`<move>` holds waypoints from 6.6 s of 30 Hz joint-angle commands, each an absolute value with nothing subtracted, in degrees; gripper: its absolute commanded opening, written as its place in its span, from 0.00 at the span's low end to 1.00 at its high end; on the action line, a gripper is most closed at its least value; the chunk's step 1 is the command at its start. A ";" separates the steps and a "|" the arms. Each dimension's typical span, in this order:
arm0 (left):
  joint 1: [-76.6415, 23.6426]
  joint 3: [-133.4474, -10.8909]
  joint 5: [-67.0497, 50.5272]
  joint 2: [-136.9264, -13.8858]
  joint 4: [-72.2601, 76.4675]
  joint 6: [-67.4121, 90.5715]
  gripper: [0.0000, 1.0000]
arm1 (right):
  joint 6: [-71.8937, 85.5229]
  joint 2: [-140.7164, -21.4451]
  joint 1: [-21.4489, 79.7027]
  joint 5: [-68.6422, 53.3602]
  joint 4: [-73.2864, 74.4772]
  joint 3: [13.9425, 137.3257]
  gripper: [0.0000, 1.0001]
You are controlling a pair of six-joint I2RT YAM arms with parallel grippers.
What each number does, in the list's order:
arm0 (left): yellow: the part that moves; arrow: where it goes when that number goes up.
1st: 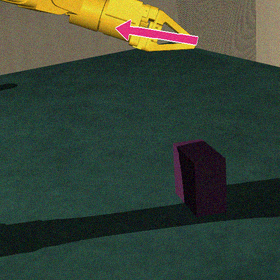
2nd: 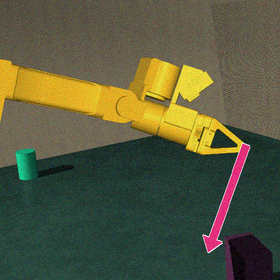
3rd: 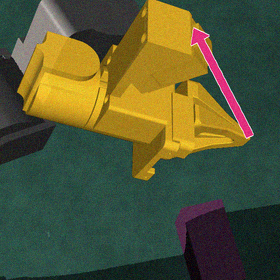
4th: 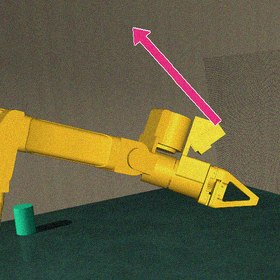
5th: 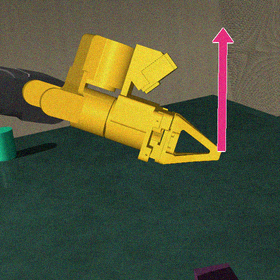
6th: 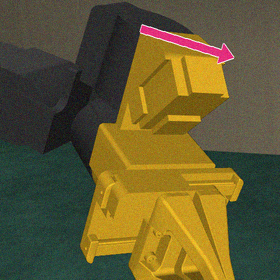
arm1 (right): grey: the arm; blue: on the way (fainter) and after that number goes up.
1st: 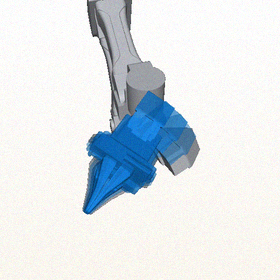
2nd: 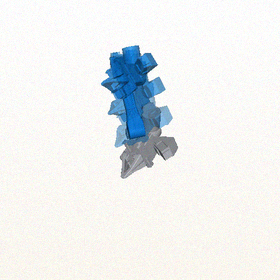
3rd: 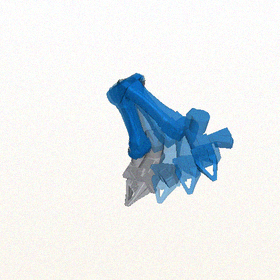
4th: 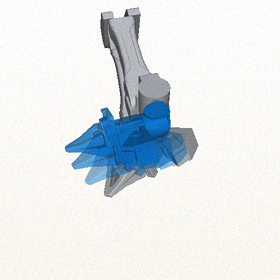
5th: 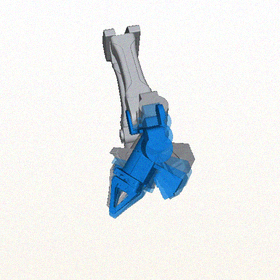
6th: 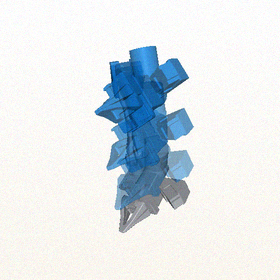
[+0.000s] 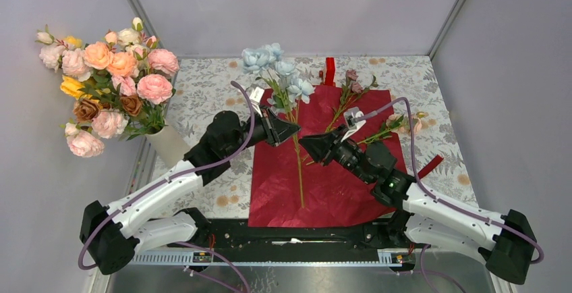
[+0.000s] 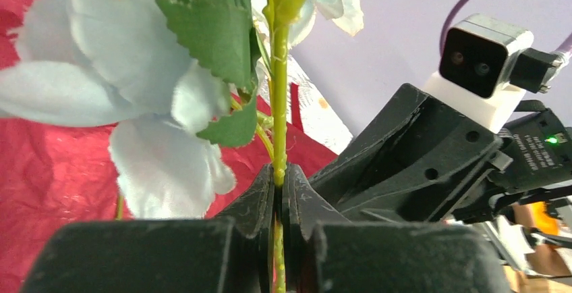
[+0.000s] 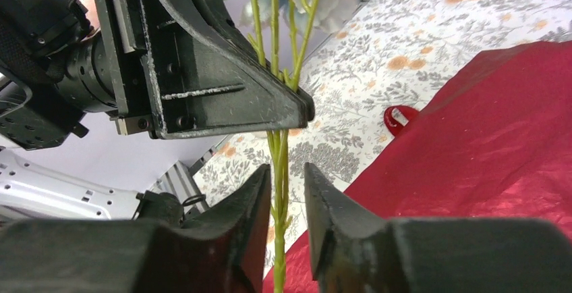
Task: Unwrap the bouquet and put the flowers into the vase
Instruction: Pick up the fake flower from the wrapping paper, then insert the fake flower into the vase.
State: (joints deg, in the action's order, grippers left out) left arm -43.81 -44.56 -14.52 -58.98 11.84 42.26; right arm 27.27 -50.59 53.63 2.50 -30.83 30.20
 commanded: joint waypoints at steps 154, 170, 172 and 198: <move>-1.23 -43.88 36.25 -36.49 -6.59 -2.71 0.16 | 32.43 -28.32 9.76 -3.51 -3.08 20.52 0.93; -1.14 -47.74 35.06 -31.86 -10.15 -0.18 0.34 | 32.69 -29.45 9.76 -3.96 -3.10 21.09 0.93; -1.18 -48.23 35.07 -31.75 -10.60 -0.13 0.34 | 32.76 -29.56 9.76 -3.97 -3.08 21.22 0.93; -1.09 -44.65 33.82 -35.62 -17.82 5.77 0.00 | 33.41 -29.67 9.78 -4.04 -3.50 21.01 0.92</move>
